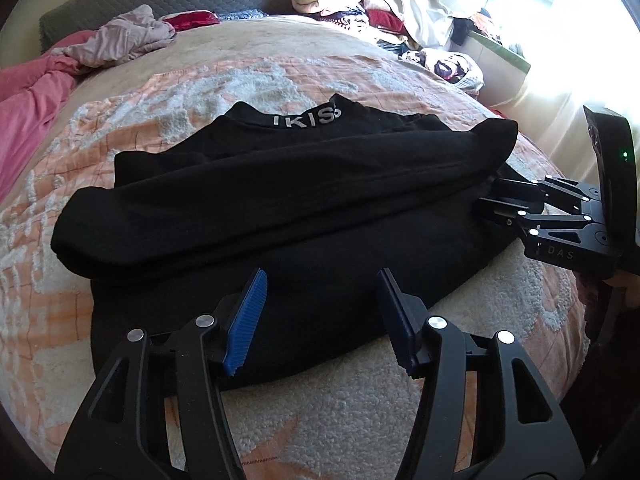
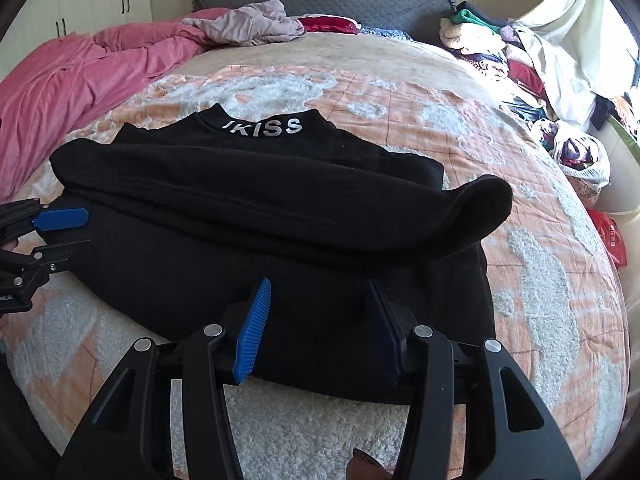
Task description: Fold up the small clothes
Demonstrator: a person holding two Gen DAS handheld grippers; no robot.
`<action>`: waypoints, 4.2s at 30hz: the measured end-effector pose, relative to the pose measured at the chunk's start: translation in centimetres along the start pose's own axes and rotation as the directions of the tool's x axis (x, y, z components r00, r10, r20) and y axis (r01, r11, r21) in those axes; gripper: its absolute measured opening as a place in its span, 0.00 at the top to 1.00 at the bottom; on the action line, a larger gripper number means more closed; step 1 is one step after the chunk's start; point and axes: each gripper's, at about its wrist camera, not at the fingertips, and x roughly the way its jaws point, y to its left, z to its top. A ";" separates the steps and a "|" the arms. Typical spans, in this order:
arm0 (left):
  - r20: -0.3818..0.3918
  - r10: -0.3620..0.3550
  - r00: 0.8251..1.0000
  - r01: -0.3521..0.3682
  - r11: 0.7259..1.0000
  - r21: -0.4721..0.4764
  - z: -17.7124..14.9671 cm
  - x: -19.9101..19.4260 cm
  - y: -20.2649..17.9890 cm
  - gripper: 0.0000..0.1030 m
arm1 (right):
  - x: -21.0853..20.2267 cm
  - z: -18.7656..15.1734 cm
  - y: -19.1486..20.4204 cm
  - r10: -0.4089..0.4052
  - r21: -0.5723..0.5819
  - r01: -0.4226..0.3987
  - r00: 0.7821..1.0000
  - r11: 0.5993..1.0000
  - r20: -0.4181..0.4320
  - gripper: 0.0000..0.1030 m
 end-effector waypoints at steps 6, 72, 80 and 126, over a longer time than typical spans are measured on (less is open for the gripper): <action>0.014 0.015 1.000 -0.015 1.000 0.014 1.1 0.8 0.7 0.53 | 1.3 0.6 -0.3 0.013 -0.006 -0.013 1.000 1.000 0.000 0.53; 0.112 0.175 0.978 -0.146 0.963 -0.228 4.2 -0.2 9.9 0.57 | 0.8 3.9 -10.1 -0.140 0.304 0.095 0.981 0.948 0.132 0.58; 0.083 0.117 0.990 -0.100 0.978 -0.184 3.0 -1.0 7.3 0.49 | -0.9 2.8 -5.4 -0.039 0.144 0.018 0.989 0.989 0.144 0.55; 0.044 0.075 0.996 -0.065 0.978 -0.200 -2.2 -3.7 4.8 0.34 | -2.7 -3.6 -2.1 0.057 0.240 -0.070 0.996 0.968 0.062 0.32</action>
